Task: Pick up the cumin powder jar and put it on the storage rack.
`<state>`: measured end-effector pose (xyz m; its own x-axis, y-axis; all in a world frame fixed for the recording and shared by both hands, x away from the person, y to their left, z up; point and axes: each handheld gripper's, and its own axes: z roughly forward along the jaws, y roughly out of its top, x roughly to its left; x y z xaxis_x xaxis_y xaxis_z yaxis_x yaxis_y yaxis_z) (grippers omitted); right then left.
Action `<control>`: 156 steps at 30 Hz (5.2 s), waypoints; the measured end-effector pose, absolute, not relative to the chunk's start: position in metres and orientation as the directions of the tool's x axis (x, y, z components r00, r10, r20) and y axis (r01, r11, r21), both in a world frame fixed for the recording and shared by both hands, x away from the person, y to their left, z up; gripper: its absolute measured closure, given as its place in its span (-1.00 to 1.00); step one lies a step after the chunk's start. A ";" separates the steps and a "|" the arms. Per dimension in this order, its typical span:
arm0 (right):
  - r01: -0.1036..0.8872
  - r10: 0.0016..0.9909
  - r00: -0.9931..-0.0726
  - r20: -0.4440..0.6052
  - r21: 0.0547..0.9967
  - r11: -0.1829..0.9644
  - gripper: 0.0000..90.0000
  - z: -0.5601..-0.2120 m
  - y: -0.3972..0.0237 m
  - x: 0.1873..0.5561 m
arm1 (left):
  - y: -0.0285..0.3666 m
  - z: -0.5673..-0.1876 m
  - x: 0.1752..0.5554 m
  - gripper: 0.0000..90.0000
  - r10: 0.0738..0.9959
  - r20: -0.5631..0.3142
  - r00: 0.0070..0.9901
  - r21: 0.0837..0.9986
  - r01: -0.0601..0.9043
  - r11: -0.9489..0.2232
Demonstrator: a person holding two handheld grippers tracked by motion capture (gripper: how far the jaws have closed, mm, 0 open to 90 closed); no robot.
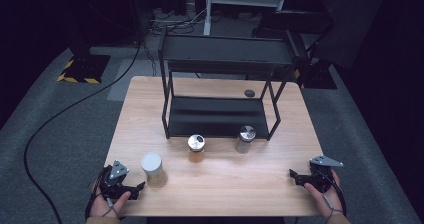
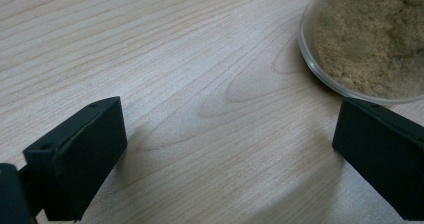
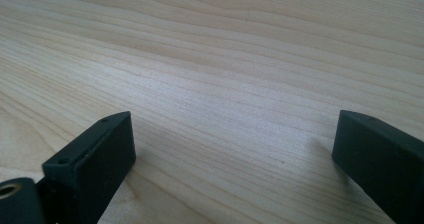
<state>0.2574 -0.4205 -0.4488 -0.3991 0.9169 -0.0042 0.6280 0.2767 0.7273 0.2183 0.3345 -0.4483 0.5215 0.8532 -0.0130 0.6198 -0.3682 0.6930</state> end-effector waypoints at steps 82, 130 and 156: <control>0.629 0.919 -0.393 -0.005 0.728 0.273 -0.92 -0.449 -0.420 0.257 | 0.323 -0.428 0.205 -0.53 0.734 -0.056 0.677 0.915 0.328 -0.233; 0.630 0.922 -0.386 -0.005 0.729 0.268 -0.92 -0.449 -0.420 0.258 | 0.290 -0.361 0.257 -0.26 0.717 0.006 0.697 0.887 0.327 -0.325; 0.634 0.927 -0.375 -0.004 0.729 0.259 -0.92 -0.449 -0.419 0.259 | 0.271 -0.333 0.303 -0.26 0.718 0.023 0.696 0.882 0.324 -0.343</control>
